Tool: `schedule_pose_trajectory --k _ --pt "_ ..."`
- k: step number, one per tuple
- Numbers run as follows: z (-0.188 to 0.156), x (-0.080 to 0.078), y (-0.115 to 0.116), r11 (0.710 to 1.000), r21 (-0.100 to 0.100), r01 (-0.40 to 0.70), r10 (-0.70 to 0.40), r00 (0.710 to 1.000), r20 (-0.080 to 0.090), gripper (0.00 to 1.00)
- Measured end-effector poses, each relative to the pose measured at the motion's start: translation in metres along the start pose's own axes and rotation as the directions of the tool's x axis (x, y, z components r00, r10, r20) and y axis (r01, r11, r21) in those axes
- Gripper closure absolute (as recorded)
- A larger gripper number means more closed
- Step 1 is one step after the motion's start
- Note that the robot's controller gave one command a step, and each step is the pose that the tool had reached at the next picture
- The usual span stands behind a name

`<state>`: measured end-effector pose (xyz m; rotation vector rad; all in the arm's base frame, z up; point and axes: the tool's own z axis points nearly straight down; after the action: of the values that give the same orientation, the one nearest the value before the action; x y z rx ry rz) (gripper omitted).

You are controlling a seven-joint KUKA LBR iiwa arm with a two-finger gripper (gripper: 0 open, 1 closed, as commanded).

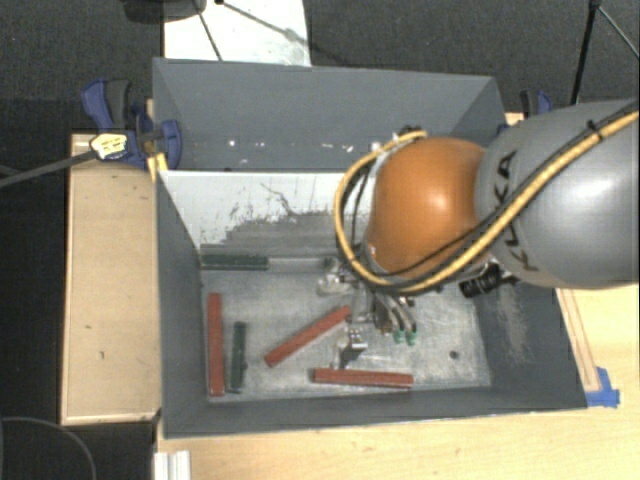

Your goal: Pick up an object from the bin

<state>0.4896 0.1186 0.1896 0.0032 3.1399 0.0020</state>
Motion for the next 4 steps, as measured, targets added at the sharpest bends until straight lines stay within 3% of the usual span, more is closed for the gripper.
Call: schedule_pose_trajectory --k 1,2,3,4 --pt "0.048 -0.026 0.001 0.995 0.000 0.095 -0.095 0.995 0.004 0.00" --pt "0.057 -0.046 0.003 0.974 0.000 0.228 -0.228 0.974 -0.007 0.00" --pt "0.072 -0.046 0.006 0.973 0.000 0.230 -0.230 0.973 0.002 0.00" --pt "0.111 -0.051 0.001 0.891 0.001 0.454 -0.454 0.891 0.000 0.00"
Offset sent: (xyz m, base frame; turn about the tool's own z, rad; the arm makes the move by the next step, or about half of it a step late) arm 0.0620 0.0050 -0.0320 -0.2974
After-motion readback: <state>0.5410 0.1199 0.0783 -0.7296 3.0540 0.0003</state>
